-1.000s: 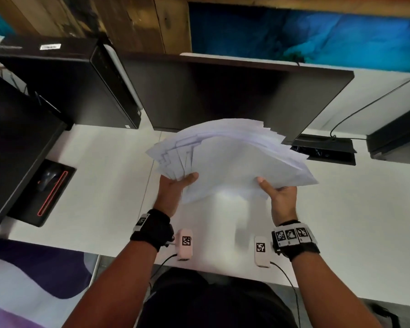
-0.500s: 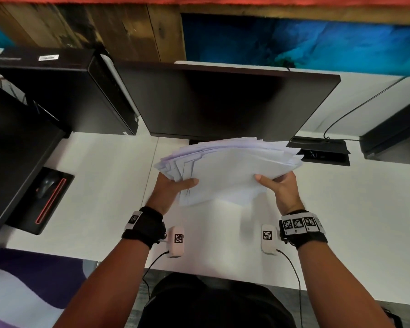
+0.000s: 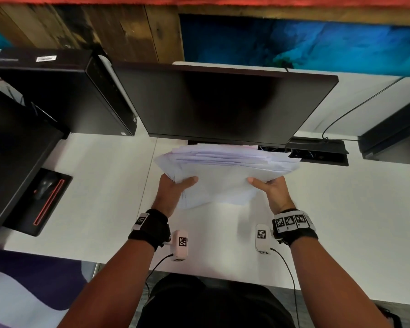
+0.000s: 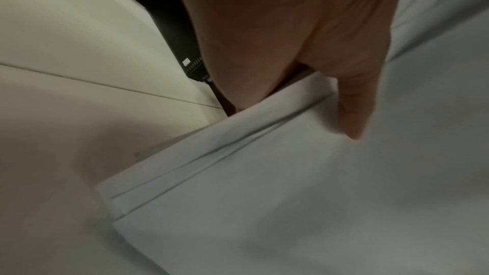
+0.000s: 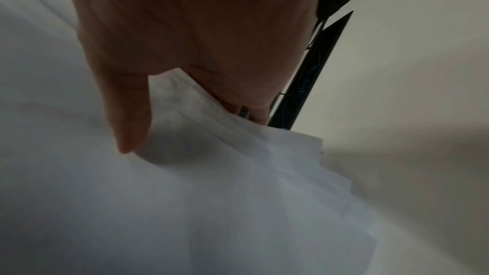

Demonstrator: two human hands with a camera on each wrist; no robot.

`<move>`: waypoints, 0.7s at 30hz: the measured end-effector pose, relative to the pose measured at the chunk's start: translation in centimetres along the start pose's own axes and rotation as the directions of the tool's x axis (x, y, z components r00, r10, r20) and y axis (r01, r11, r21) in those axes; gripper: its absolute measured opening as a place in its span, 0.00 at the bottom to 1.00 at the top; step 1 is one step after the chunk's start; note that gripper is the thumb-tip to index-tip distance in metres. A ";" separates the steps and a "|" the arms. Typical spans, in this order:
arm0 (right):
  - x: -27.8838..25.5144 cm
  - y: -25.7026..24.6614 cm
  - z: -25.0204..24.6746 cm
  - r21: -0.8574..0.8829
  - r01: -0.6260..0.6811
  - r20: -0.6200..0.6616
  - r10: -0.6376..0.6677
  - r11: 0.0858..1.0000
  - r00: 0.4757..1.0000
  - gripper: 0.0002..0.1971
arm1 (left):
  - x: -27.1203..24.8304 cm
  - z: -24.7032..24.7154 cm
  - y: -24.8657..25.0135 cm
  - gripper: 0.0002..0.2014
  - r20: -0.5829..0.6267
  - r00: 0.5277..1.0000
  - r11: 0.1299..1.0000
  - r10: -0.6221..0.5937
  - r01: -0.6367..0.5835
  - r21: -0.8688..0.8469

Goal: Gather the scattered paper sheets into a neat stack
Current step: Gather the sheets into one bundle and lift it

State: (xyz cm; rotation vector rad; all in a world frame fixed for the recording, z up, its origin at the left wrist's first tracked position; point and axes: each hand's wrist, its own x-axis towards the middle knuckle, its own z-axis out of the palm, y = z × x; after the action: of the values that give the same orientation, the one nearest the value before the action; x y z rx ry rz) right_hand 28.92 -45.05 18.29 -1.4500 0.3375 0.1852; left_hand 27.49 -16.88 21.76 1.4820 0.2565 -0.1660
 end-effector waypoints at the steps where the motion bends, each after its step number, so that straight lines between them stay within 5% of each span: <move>1: -0.2 -0.3 0.4 -0.015 0.015 -0.037 -0.016 1.000 0.999 0.17 | 0.0 0.4 -0.1 0.16 -0.049 0.999 1.000 0.018 -0.019 -0.003; 4: -1.6 -0.9 2.3 -0.020 0.087 -0.189 -0.089 0.996 0.978 0.05 | -0.3 2.0 -0.5 0.14 -0.187 0.973 0.991 0.133 -0.128 0.041; 8: -4.0 -0.2 4.9 -0.034 0.154 -0.341 -0.156 0.988 0.927 0.25 | -1.1 3.7 -0.8 0.18 -0.176 0.942 0.951 0.285 -0.256 0.172; 12: -4.7 1.9 5.3 -0.050 0.059 -0.272 -0.070 0.997 0.960 0.09 | -1.3 3.8 -2.9 0.20 -0.057 0.983 0.969 0.172 -0.159 0.187; 16: -3.2 2.8 2.8 -0.007 0.044 -0.136 -0.044 0.999 0.990 0.33 | -0.7 2.3 -2.8 0.26 -0.104 0.994 0.995 0.044 -0.034 0.093; 21: -0.8 0.6 0.0 -0.011 0.028 -0.064 -0.029 1.000 0.998 0.35 | 0.4 -0.1 0.0 0.27 -0.012 1.000 1.000 0.014 -0.014 0.002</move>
State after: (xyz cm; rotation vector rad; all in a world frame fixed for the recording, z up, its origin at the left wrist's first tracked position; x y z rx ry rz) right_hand 27.99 -44.90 17.95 -1.4720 0.3683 0.1179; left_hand 27.90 -16.74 21.58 1.4862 0.2559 -0.1463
